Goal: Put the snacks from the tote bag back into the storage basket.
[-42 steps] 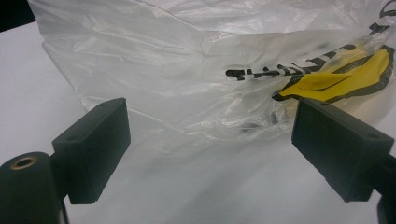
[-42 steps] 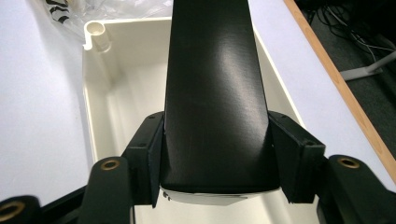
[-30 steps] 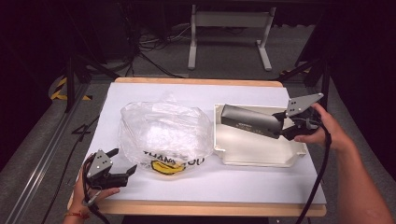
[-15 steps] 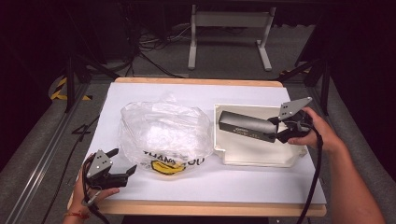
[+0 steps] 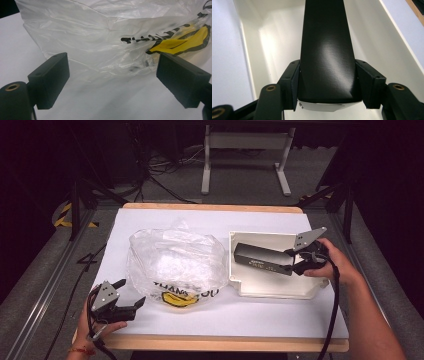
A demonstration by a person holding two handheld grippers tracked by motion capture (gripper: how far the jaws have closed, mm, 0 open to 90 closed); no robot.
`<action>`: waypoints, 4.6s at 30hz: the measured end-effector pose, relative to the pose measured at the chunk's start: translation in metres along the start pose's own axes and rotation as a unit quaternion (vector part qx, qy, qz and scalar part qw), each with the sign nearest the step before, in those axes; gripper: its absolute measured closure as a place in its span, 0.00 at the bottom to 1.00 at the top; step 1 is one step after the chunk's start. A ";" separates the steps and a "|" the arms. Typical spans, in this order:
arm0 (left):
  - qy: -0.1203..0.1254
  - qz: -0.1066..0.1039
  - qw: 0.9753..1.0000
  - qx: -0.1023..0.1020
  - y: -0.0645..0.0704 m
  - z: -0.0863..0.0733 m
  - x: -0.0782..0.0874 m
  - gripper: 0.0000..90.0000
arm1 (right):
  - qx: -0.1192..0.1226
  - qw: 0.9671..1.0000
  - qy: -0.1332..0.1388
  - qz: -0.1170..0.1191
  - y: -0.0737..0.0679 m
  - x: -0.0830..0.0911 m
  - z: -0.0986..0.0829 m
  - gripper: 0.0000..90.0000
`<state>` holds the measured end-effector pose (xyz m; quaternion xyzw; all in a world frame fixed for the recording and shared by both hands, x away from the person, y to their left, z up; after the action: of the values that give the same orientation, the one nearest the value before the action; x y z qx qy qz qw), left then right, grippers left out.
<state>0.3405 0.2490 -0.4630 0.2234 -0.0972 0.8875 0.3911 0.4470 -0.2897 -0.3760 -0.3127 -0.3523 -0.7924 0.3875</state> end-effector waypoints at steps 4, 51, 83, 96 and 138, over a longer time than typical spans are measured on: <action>-0.001 0.000 1.000 -0.001 0.000 0.000 0.000 0.14 | -0.002 1.000 -0.006 0.002 0.000 -0.004 -0.002 0.48; -0.005 -0.004 1.000 -0.001 0.001 -0.001 -0.001 0.14 | -0.012 0.997 -0.077 0.013 0.005 -0.024 -0.017 0.46; -0.009 -0.006 1.000 -0.002 0.001 -0.001 -0.002 0.14 | -0.004 0.996 -0.077 -0.045 0.013 -0.016 -0.023 0.60; -0.009 -0.005 1.000 -0.003 0.001 -0.001 -0.002 0.14 | -0.031 0.998 -0.012 -0.056 0.012 -0.001 -0.021 0.63; -0.006 -0.008 1.000 -0.007 0.003 0.000 0.001 0.14 | -0.116 0.979 0.089 -0.142 -0.026 0.056 -0.023 0.55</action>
<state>0.3377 0.2474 -0.4624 0.2262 -0.1042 0.8824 0.3992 0.3918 -0.3185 -0.3538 -0.2303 -0.2628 -0.8996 0.2618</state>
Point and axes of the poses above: each handheld gripper's, and its own axes: x roughly backward along the jaws, z roughly out of its top, y roughly to its right, the point moved 4 cm from there along -x, roughly forward along the jaws, and after that the axes turned 9 degrees about -z, right-handed, at the moved point
